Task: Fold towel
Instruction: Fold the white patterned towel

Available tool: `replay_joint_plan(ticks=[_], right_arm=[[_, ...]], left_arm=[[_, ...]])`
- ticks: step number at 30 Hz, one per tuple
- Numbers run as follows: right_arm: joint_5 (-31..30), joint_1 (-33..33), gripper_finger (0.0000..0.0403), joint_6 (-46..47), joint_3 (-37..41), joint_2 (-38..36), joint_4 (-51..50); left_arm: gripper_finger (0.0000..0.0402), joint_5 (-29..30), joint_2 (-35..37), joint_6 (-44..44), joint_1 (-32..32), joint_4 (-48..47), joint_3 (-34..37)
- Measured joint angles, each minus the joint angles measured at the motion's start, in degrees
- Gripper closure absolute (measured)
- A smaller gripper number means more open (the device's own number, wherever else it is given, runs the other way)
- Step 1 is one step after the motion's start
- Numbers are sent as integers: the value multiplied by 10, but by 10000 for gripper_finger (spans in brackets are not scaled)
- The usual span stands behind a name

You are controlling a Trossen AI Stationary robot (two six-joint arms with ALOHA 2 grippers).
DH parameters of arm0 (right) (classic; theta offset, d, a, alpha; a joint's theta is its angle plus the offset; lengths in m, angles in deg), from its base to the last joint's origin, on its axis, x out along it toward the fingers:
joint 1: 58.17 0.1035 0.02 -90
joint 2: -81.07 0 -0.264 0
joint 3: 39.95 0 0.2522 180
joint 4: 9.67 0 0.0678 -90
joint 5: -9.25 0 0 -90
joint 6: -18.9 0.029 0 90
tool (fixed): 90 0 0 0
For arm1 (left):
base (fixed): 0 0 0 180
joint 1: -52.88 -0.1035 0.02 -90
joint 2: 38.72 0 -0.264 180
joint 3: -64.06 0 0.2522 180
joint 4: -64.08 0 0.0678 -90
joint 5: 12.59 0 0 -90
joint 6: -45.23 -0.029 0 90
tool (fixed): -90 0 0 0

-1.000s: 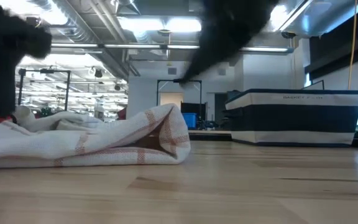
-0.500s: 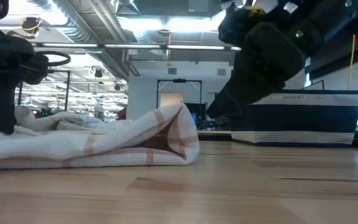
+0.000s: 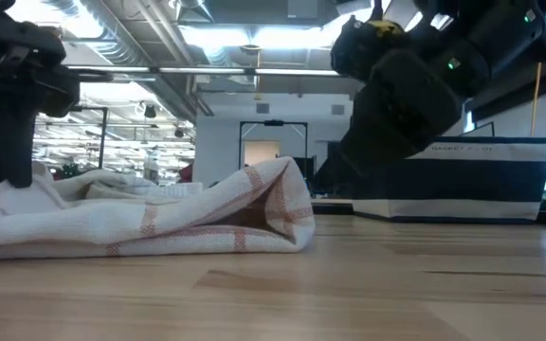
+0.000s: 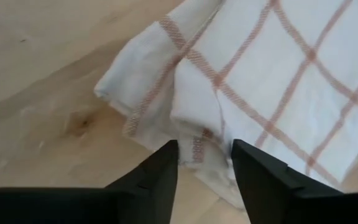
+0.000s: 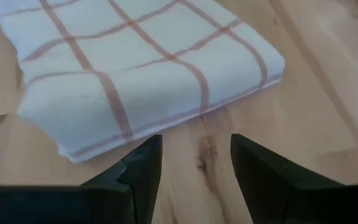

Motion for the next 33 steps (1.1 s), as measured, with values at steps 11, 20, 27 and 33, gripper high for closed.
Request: replay_joint_plan(ticks=[11,20,27,33], right_arm=[[14,0,210,1,0,13,16],[75,0,210,-30,0,13,27],[170,18,210,-83,0,13,77],[197,53,210,-157,-1,33,175]], left_arm=[[307,33,-12,-17,-4,-6,2],[391,46,-8,-49,-4,-48,-22],[398,81,-8,-59,-4,-133,-49],[394,108,-8,-52,-5,-142,-48]])
